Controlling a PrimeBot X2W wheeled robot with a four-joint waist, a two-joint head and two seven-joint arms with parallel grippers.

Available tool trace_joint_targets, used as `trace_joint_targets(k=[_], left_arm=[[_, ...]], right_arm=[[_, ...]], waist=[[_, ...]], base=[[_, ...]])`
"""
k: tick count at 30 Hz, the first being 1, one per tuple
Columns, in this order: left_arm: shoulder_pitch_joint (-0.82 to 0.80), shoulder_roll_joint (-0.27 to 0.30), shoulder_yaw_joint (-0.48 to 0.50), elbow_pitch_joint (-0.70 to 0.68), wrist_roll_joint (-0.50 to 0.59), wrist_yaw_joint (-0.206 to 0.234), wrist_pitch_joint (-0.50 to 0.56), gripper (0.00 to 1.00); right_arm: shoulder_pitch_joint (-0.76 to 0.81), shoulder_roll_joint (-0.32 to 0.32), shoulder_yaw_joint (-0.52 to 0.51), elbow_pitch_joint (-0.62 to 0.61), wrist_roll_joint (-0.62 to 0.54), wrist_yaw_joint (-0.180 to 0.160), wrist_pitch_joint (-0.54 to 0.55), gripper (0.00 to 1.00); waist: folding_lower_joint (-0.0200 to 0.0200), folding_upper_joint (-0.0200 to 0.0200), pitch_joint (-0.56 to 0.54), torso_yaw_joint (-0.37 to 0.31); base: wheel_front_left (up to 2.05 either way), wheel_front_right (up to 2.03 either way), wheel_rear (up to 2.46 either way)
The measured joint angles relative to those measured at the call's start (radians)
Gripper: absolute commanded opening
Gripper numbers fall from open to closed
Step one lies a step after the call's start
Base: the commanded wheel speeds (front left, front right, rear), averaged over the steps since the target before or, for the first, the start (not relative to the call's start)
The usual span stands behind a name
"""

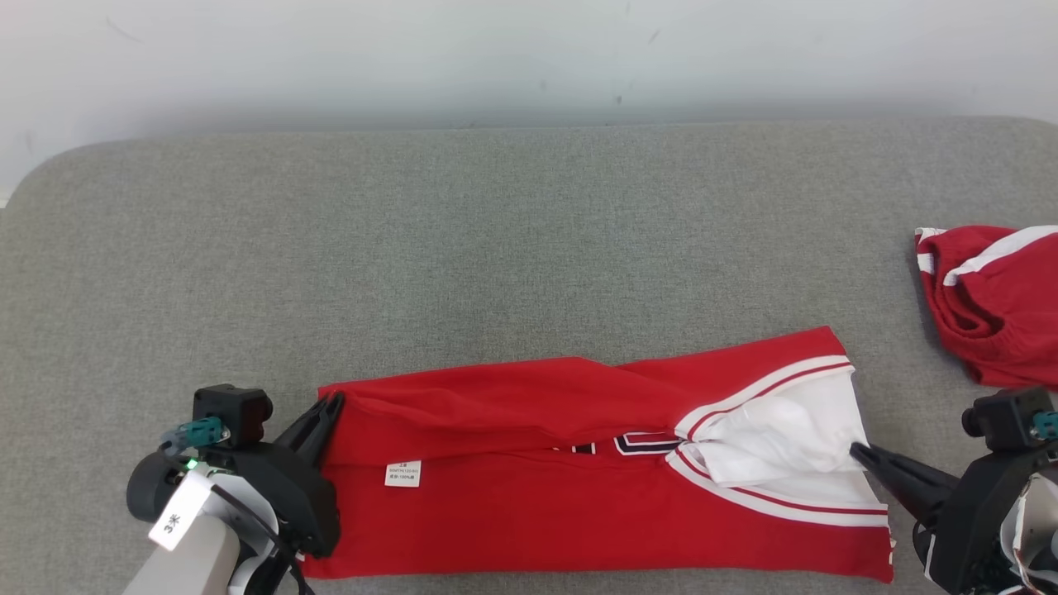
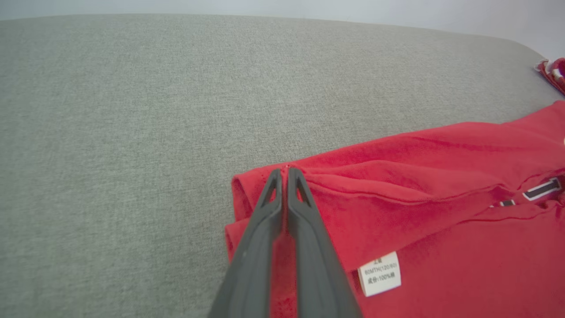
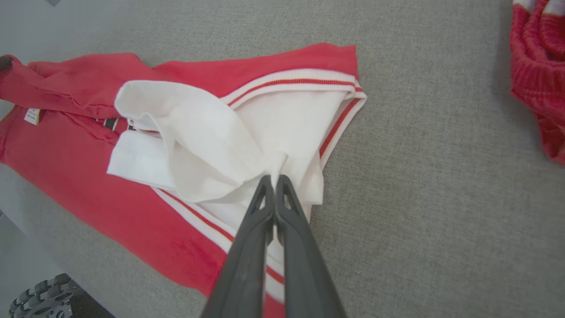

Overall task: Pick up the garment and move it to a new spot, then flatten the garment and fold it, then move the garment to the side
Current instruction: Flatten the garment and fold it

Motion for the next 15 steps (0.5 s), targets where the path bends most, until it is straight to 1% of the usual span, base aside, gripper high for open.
trace_joint_targets(k=[2, 3, 4, 6, 7, 8, 9, 10, 12, 15], left_arm=[[0.000, -0.003, -0.002, -0.003, 0.000, 0.000, 0.002, 0.01], [0.000, -0.003, -0.004, -0.003, -0.001, 0.000, 0.004, 0.05], [0.001, -0.003, -0.006, -0.004, -0.001, 0.000, 0.010, 0.15], [0.002, -0.002, -0.013, -0.004, -0.001, 0.000, 0.015, 0.15], [0.004, -0.002, -0.014, -0.003, -0.001, 0.000, 0.019, 0.24], [0.012, -0.002, -0.014, -0.004, -0.001, 0.000, 0.020, 0.33], [0.023, -0.002, -0.014, -0.005, -0.001, 0.000, 0.019, 0.56], [0.035, -0.002, -0.011, -0.008, -0.001, 0.002, 0.018, 1.00], [0.054, -0.001, -0.007, -0.015, -0.001, 0.007, 0.017, 1.00], [0.088, -0.001, 0.005, -0.046, -0.003, 0.028, -0.006, 1.00]], right_arm=[[-0.002, -0.002, 0.013, 0.008, -0.012, 0.000, 0.008, 0.00], [-0.004, -0.001, 0.020, 0.015, -0.020, 0.000, 0.015, 0.16], [-0.004, -0.001, 0.025, 0.018, -0.027, 0.000, 0.016, 0.18], [-0.005, 0.000, 0.030, 0.032, -0.027, 0.000, 0.022, 0.18], [-0.005, 0.002, 0.032, 0.036, -0.027, 0.000, 0.024, 0.32], [-0.005, 0.004, 0.032, 0.039, -0.025, 0.000, 0.023, 0.49], [-0.005, 0.008, 0.031, 0.040, -0.019, 0.000, 0.023, 1.00], [-0.004, 0.013, 0.029, 0.039, -0.008, 0.000, 0.021, 1.00], [-0.003, 0.016, 0.022, 0.037, 0.018, 0.000, 0.013, 1.00], [0.007, 0.016, 0.000, 0.030, 0.063, 0.000, -0.014, 1.00]], waist=[[0.0000, 0.0000, -0.001, 0.001], [0.0001, 0.0001, -0.003, 0.001], [0.0000, 0.0000, -0.005, 0.002], [0.0000, 0.0000, -0.009, 0.003], [0.0000, 0.0000, -0.013, 0.003], [0.0001, 0.0001, -0.016, 0.004], [0.0000, 0.0001, -0.020, 0.004], [0.0000, 0.0000, -0.024, 0.004], [0.0000, 0.0000, -0.032, 0.004], [-0.0001, 0.0000, -0.051, 0.004]], base=[[0.00, 0.00, 0.00], [0.00, 0.00, 0.00], [0.00, 0.00, 0.00], [0.00, 0.00, 0.00], [0.00, 0.00, 0.00], [0.00, 0.00, 0.00], [0.00, 0.00, 0.00], [0.00, 0.00, 0.00], [0.00, 0.00, 0.00], [0.00, 0.00, 0.00]])
